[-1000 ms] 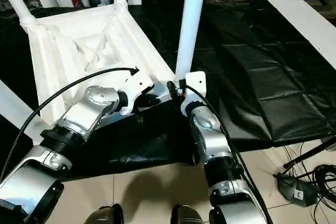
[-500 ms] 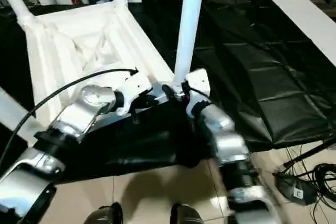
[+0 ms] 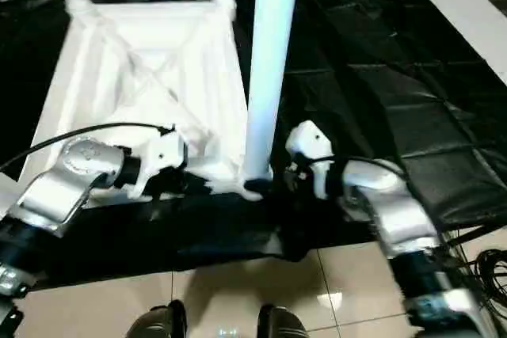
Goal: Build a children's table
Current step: Rotate leg to tighten
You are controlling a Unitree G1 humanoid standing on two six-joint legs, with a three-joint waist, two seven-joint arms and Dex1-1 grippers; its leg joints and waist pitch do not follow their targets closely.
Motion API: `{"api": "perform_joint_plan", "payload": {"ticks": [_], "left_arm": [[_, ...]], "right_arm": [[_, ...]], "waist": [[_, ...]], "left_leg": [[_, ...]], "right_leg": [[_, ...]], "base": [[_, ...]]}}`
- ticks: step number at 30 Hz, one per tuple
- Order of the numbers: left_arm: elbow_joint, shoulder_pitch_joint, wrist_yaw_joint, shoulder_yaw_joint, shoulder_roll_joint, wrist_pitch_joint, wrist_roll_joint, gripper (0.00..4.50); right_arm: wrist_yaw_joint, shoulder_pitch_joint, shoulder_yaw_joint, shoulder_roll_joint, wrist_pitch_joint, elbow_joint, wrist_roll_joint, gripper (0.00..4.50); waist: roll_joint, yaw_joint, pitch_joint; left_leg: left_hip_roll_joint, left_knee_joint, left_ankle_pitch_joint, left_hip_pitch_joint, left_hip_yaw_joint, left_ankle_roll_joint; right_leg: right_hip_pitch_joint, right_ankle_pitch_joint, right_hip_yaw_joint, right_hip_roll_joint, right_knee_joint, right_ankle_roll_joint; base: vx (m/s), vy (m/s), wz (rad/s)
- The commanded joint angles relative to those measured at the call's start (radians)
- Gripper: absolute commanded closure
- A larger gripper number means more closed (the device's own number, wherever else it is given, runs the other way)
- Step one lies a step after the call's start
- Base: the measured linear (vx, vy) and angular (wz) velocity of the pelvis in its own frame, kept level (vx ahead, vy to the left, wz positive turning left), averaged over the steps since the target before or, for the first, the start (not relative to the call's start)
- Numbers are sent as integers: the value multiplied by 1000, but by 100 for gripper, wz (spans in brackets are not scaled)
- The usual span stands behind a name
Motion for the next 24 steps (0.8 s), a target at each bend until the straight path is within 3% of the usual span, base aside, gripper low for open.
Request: {"api": "perform_joint_plan", "payload": {"ticks": [1,4,6,11,24], "left_arm": [[-25,26,-53,-59,3,12,-8,450],[-25,23,-53,-61,6,12,-10,450],[-21,19,-49,-64,3,11,-9,450],[-25,20,-48,-60,-2,17,-2,450],[-13,24,-25,-60,-4,31,5,450]], "right_arm": [[27,12,26,-4,-4,-3,-4,8],[29,-1,36,19,-21,34,-27,35],[36,-6,42,25,-22,46,-32,46],[57,-7,61,18,-19,50,-24,87],[58,-22,65,34,-30,106,-45,176]], "waist": [[-5,-4,-74],[-3,-5,-74],[-3,-6,-74],[-9,-6,-80],[-15,-7,-78]], "left_leg": [[39,-47,-90,30,-10,133],[39,-48,-120,33,-10,102],[38,-48,-116,32,-10,97],[35,-42,-62,30,-9,124],[35,-39,-58,29,-9,134]], "right_leg": [[66,13,46,-67,-52,-286],[61,-54,49,-68,-59,-273],[62,-45,49,-66,-56,-274],[67,59,50,-64,-45,-283],[66,26,48,-64,-44,-276]], "base": [[0,0,0],[0,0,0],[0,0,0],[0,0,0],[0,0,0]]}}
